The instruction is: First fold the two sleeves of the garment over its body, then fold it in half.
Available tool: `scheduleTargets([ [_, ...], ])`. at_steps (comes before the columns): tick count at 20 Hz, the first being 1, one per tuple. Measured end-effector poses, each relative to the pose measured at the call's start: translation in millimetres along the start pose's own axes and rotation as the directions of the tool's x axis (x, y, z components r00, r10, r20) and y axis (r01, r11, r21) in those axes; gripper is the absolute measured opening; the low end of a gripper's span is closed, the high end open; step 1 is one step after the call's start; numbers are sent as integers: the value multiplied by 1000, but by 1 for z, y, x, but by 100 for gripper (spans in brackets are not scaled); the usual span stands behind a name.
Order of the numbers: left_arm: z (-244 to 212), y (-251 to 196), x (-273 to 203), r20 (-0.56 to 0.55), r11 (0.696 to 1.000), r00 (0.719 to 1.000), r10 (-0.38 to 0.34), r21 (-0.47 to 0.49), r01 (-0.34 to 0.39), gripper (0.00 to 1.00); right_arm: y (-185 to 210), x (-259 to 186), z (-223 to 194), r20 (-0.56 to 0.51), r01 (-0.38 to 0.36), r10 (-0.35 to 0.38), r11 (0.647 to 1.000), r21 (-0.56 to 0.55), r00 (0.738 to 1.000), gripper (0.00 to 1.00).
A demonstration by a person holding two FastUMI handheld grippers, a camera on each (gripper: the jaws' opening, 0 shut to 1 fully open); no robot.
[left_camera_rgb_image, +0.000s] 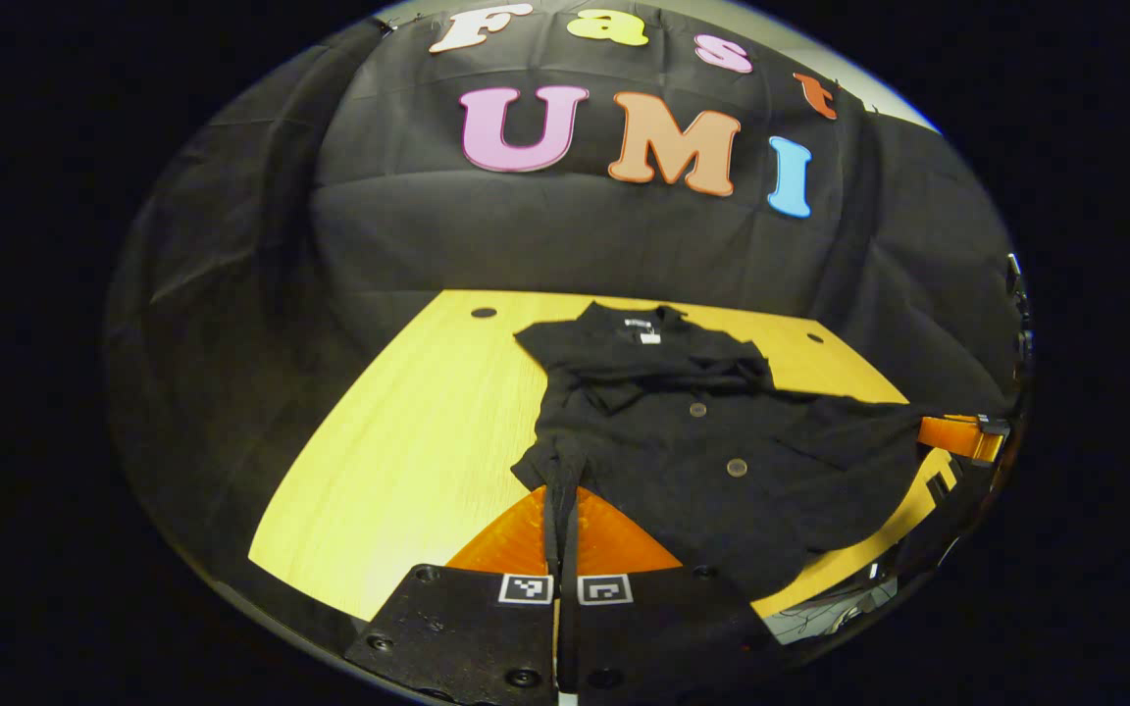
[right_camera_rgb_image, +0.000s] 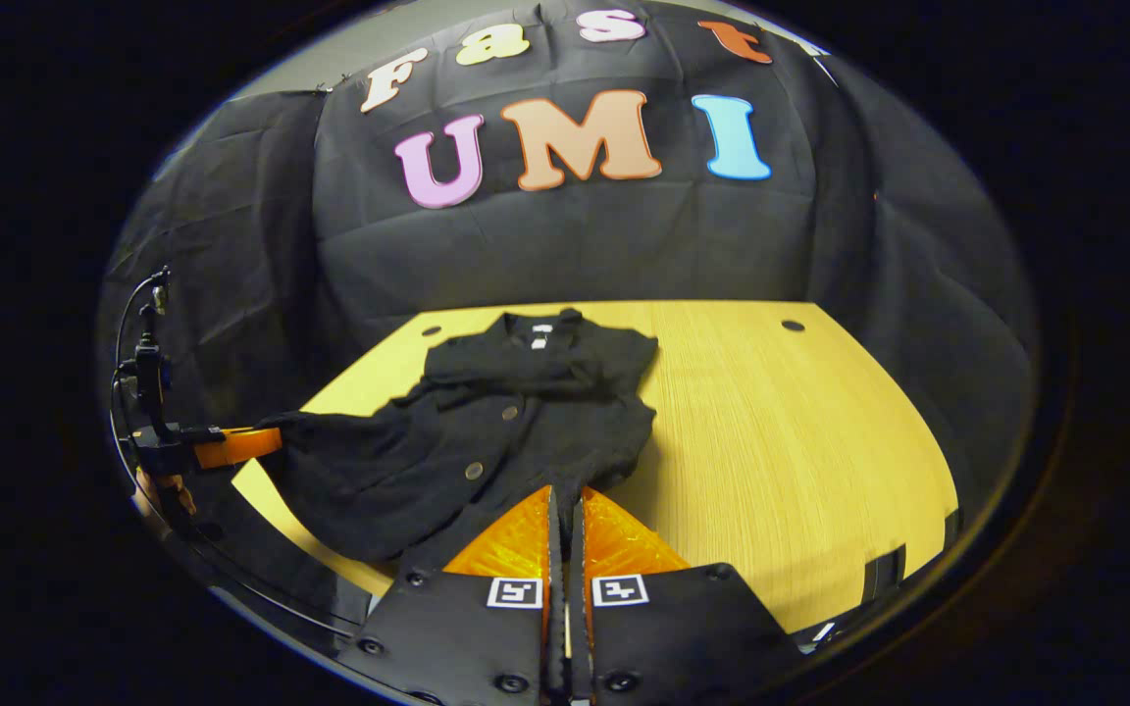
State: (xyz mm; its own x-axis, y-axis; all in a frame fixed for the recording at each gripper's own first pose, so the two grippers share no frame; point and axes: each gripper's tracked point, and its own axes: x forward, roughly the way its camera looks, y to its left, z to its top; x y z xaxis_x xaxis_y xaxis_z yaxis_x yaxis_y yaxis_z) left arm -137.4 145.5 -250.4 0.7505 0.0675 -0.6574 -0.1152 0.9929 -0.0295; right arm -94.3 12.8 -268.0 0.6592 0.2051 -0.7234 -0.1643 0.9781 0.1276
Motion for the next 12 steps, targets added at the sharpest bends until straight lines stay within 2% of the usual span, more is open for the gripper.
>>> scheduleTargets([
  [4, 53, -6, 21, 62, 1000, 998, -7, -8, 8, 0, 2, 19, 59, 71, -25, 25, 1000, -9, 997, 4],
  [7, 89, -1, 45, 94, 1000, 995, 15, -12, -14, 0, -2, 36, 97, 107, -35, 36, 999, -18, 994, 4],
  [12, 137, 5, 82, 129, 999, 991, 35, -22, -32, 0, -15, 70, 145, 146, -37, 38, 999, -8, 989, 4],
])
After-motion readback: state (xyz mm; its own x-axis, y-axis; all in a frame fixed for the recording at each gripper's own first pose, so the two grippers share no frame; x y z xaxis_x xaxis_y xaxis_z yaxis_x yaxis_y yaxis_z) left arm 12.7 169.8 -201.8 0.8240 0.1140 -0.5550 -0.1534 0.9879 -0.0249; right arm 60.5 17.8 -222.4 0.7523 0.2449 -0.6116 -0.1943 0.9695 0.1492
